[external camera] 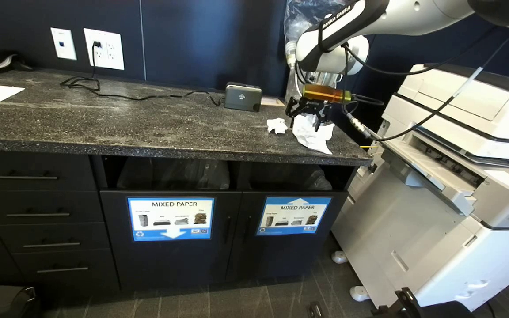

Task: Put the paper in the bin to the right

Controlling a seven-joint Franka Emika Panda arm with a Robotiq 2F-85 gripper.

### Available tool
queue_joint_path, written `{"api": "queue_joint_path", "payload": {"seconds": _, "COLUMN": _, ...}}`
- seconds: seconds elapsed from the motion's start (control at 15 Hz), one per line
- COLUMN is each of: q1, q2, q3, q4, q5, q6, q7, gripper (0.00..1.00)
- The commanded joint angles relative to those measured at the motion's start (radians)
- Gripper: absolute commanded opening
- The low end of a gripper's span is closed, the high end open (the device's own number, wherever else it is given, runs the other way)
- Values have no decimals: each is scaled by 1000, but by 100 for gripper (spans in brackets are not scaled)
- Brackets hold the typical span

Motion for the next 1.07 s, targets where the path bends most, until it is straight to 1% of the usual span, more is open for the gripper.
{"api": "queue_joint_path", "payload": {"seconds": 0.0, "q1": 31, "q2": 35, "q3": -36, "q4": 59, "q5": -45, "q6": -9, "q7": 71, "gripper": 100}}
{"api": "queue_joint_path", "payload": {"seconds": 0.27, "q1": 34, "q2": 64, "q3": -41, "q4": 78, "q5": -51, "q6": -1, "q7": 102, "gripper": 100}}
{"api": "queue_joint_path", "payload": {"seconds": 0.6, "q1": 39, "q2": 85, "q3": -57, "q4": 82, "q5": -54, "q6": 50, "q7": 144, "gripper": 100}}
{"api": "queue_joint_path", "payload": {"seconds": 0.67, "q1": 40, "q2": 89, "q3": -60, "q4": 84, "q5": -54, "q6": 57, "q7": 148, "gripper": 75}}
{"api": "queue_joint_path", "payload": {"seconds": 0.73, "q1": 41, "q2": 93, "q3": -64, "q4": 88, "q5": -56, "q6": 62, "q7": 154, "gripper": 74}}
{"api": "queue_joint_path", "payload": {"seconds": 0.8, "q1": 42, "q2": 93, "q3": -66, "q4": 89, "q5": -56, "q6": 62, "q7": 157, "gripper": 68}}
{"api": "queue_joint_path", "payload": {"seconds": 0.87, "q1": 43, "q2": 94, "q3": -69, "q4": 89, "q5": -56, "q6": 65, "q7": 161, "gripper": 58}}
{"api": "queue_joint_path", "payload": {"seconds": 1.0, "q1": 43, "q2": 94, "q3": -73, "q4": 93, "q5": -56, "q6": 64, "q7": 166, "gripper": 42}}
